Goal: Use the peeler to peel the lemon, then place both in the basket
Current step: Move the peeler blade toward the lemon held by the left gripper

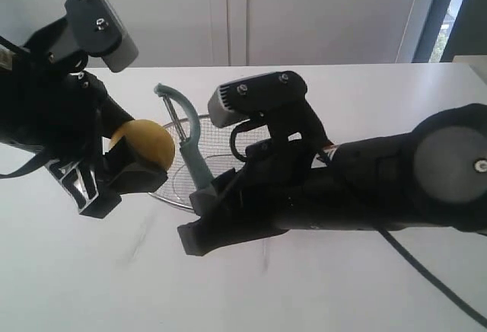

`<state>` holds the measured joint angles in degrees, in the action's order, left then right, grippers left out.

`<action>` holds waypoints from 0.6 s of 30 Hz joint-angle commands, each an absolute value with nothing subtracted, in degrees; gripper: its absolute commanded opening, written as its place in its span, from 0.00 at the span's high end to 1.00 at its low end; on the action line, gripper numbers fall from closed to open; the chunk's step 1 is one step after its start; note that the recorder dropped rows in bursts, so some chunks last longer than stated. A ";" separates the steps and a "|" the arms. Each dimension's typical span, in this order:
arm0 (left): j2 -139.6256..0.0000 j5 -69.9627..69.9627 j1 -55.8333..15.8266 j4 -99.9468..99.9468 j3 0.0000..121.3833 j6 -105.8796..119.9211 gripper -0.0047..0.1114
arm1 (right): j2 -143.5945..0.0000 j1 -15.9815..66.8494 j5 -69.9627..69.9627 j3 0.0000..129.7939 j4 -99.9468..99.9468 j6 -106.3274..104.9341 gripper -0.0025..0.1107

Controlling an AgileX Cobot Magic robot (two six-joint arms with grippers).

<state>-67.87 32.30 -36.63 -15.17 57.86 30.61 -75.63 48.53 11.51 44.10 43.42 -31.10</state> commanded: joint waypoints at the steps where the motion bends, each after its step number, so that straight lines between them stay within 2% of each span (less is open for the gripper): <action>1: -67.45 32.11 -36.45 -15.84 57.66 30.28 0.96 | -73.04 48.53 10.27 43.95 43.24 -31.72 0.98; 18: -67.45 32.11 -36.45 -15.84 57.66 30.28 0.96 | -67.42 48.53 14.52 43.95 41.36 -31.72 0.98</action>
